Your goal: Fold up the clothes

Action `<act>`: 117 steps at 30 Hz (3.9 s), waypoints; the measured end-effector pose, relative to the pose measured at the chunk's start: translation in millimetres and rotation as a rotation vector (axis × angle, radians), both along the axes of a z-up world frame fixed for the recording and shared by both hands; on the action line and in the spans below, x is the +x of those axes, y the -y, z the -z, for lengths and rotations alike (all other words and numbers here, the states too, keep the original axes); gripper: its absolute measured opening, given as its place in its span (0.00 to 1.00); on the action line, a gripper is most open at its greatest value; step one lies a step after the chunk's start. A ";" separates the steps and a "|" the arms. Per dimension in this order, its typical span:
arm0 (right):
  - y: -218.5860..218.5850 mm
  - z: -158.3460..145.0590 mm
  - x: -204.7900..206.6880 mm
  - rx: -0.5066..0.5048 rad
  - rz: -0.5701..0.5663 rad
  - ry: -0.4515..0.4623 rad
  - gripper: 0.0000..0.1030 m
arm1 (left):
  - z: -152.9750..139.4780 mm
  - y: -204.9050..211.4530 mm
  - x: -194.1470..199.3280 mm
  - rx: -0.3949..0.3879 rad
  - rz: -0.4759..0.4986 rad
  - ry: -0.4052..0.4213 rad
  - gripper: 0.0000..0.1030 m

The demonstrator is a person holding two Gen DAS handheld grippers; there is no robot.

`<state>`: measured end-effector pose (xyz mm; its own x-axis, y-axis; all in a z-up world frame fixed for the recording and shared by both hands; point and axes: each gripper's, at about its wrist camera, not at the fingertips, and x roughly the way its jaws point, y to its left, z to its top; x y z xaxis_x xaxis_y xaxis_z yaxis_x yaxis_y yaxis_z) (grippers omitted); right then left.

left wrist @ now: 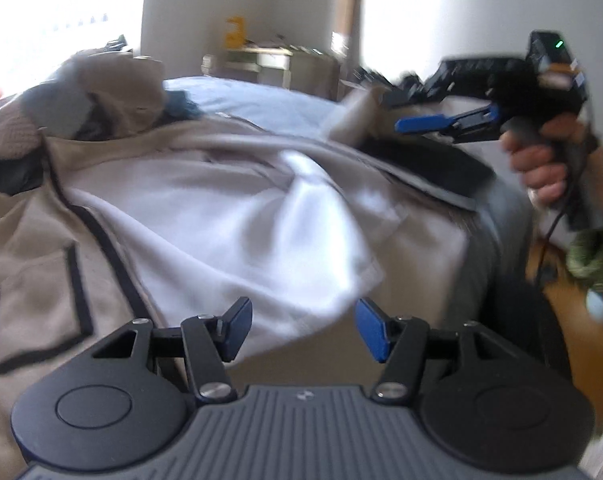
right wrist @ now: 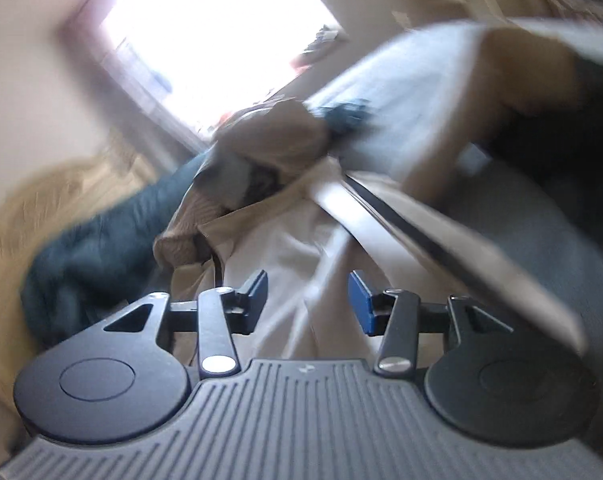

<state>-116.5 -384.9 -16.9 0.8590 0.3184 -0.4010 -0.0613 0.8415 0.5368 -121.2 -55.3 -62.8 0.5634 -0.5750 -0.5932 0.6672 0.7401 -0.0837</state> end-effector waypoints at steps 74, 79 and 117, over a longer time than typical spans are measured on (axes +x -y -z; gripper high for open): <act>-77.6 68.3 210.5 -0.899 -0.221 -0.365 0.03 | 45.8 -70.8 106.9 0.005 -0.366 -0.070 0.65; -68.7 61.7 203.4 -0.818 -0.174 -0.333 0.08 | 46.7 -69.8 104.3 0.023 -0.349 -0.047 0.66; 105.7 107.3 13.6 0.024 0.116 -0.253 0.55 | 17.2 111.8 2.0 0.115 0.145 0.095 0.71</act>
<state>-102.9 -490.6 -124.2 0.7638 0.2354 -0.6011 0.1735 0.8220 0.5424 -119.2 -167.1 -80.0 0.5361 -0.5855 -0.6080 0.7681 0.6371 0.0638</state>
